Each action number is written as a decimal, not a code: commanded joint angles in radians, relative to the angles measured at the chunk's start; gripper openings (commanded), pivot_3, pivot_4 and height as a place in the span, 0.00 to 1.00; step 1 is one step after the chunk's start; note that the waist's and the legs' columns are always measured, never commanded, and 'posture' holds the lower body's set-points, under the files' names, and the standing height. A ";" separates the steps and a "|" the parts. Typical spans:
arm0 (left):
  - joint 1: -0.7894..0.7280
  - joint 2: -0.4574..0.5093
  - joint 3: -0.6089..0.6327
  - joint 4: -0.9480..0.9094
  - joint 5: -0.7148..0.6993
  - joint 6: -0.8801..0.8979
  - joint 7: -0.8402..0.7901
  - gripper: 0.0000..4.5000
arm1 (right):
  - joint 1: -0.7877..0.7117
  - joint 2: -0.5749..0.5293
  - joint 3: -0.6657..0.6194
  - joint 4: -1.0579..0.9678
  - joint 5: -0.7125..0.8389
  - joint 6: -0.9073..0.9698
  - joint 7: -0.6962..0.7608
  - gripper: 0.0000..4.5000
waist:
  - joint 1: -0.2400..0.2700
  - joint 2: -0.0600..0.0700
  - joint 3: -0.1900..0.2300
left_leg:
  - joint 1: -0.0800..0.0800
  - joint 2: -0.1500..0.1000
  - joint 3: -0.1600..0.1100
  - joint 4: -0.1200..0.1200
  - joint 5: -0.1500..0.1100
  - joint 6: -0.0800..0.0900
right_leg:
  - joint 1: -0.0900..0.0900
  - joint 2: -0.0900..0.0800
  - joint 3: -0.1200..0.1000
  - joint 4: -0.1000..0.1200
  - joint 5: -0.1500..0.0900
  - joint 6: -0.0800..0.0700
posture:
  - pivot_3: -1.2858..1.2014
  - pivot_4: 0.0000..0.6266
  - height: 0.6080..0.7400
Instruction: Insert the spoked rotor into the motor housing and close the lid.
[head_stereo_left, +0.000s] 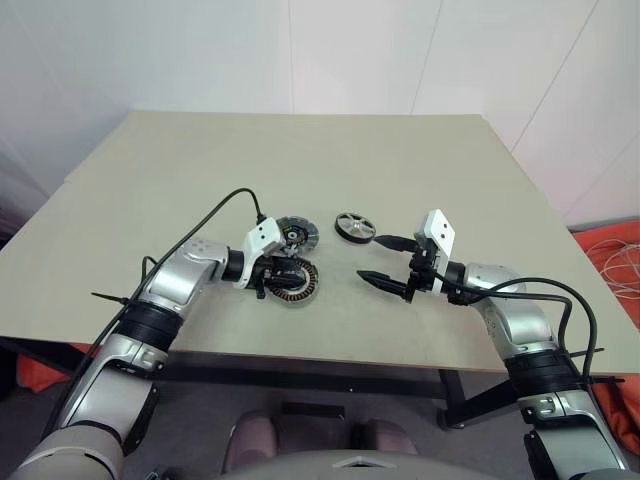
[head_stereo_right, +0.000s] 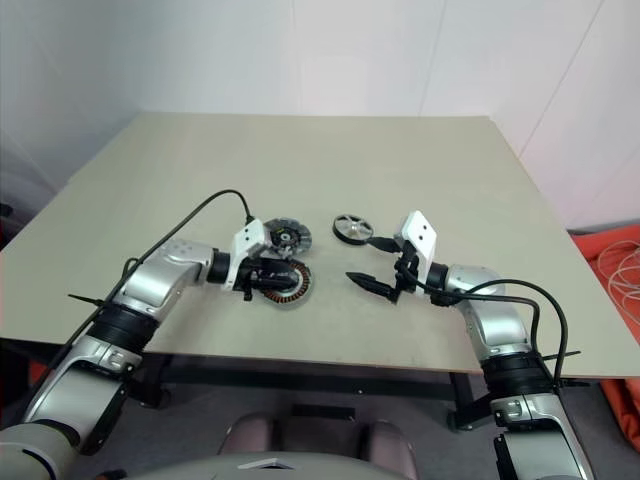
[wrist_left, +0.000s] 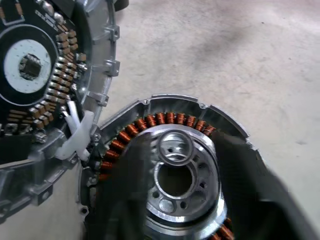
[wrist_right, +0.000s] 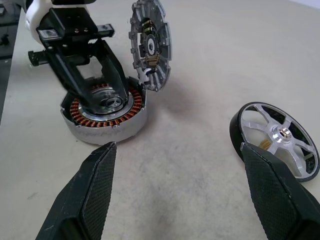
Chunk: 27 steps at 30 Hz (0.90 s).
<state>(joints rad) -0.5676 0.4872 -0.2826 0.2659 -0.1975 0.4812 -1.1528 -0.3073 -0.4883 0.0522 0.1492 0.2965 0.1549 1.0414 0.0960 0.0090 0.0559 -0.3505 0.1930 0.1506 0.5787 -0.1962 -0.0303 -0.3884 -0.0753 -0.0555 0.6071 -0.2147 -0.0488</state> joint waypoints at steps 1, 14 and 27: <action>-0.014 0.026 0.016 -0.045 0.006 0.004 0.002 0.75 | -0.012 0.002 -0.011 -0.035 0.014 -0.014 -0.002 1.00 | 0.000 0.000 0.000 | 0.000 0.000 0.000 0.000 0.000 0.000 | 0.000 0.000 0.000 0.000 0.000 0.000 | 0.52 0.00 1.00; 0.058 0.165 0.100 -0.389 -0.124 0.213 -0.007 0.99 | -0.032 0.004 0.004 -0.074 0.031 0.039 0.009 1.00 | -0.002 0.000 0.000 | 0.000 0.000 0.000 -0.001 0.000 0.000 | 0.000 0.000 0.000 0.000 0.000 0.000 | 0.52 0.00 1.00; 0.320 0.312 0.401 -0.547 -0.213 0.234 0.118 1.00 | -0.228 -0.021 0.194 -0.200 -0.036 0.396 -0.013 0.56 | -0.022 0.001 0.001 | 0.000 0.000 0.000 -0.001 0.000 -0.001 | -0.001 0.000 0.000 0.000 0.000 0.000 | 0.52 0.00 1.00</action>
<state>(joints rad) -0.2539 0.7763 0.0618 -0.2576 -0.3958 0.7273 -1.0467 -0.4924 -0.4950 0.2221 0.0010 0.2812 0.5342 1.0244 0.0735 0.0098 0.0565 -0.3509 0.1932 0.1506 0.5775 -0.1959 -0.0311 -0.3899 -0.0748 -0.0553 0.6073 -0.2149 -0.0486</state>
